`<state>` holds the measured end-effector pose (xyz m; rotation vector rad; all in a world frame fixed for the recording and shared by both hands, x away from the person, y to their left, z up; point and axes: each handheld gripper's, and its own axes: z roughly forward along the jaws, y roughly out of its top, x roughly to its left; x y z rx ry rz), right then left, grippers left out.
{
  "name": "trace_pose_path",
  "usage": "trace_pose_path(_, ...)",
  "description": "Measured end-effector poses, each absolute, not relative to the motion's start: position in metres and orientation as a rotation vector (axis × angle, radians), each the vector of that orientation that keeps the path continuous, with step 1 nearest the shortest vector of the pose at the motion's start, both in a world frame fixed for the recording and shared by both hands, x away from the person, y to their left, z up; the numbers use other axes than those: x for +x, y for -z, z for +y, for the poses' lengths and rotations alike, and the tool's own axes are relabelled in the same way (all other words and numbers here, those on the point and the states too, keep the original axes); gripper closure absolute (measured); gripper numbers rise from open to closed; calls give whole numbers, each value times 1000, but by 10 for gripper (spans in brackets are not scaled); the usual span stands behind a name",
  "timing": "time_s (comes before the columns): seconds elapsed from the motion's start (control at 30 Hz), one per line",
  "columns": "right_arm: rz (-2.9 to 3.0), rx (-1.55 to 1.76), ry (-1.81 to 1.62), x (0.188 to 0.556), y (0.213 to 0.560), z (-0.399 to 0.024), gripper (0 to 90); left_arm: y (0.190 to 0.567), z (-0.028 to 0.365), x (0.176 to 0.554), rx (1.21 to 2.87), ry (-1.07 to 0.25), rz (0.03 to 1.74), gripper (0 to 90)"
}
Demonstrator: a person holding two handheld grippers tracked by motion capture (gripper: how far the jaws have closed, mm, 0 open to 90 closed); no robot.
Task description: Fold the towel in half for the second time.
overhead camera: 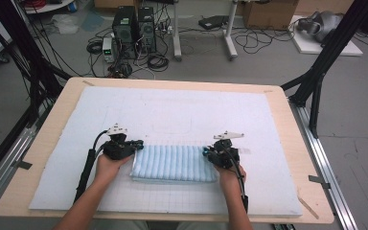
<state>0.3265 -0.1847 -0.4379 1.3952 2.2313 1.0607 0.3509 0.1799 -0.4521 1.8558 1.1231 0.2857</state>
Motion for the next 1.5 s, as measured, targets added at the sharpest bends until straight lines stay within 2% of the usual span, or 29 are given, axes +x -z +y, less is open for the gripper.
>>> trace_pose_path(0.07,2207,1392,-1065,326,437,-187,626,451,184,351,1853,-310,1129,713)
trace_pose_path(0.1,2188,1401,-1114,326,435,-191,507,450,186,350,1849,-308,1134,661)
trace_pose_path(0.13,2169,1417,-1163,325,434,-195,443,449,189,350,1846,-296,1146,591)
trace_pose_path(0.17,2148,1441,-1171,324,431,-199,419,448,192,350,1844,-291,1155,527)
trace_pose_path(0.23,2120,1428,-1196,319,426,-204,370,444,199,347,1835,-301,1141,507)
trace_pose_path(0.43,2075,1302,-1232,302,412,-221,203,429,219,328,1664,-350,1031,325)
trace_pose_path(0.53,2044,1230,-1255,292,407,-229,188,425,229,314,1613,-438,983,190)
trace_pose_path(0.57,2042,1204,-1276,289,406,-232,188,424,232,312,1612,-452,977,175)
trace_pose_path(0.77,2056,1099,-1204,273,405,-244,172,424,248,298,1574,-461,963,178)
trace_pose_path(0.93,2018,1115,-1228,260,405,-253,109,420,254,289,1567,-461,915,189)
trace_pose_path(1.27,1935,1153,-1270,238,406,-275,109,416,260,277,1576,-481,896,189)
trace_pose_path(1.5,1931,1161,-1261,233,406,-274,109,415,265,270,1575,-489,904,191)
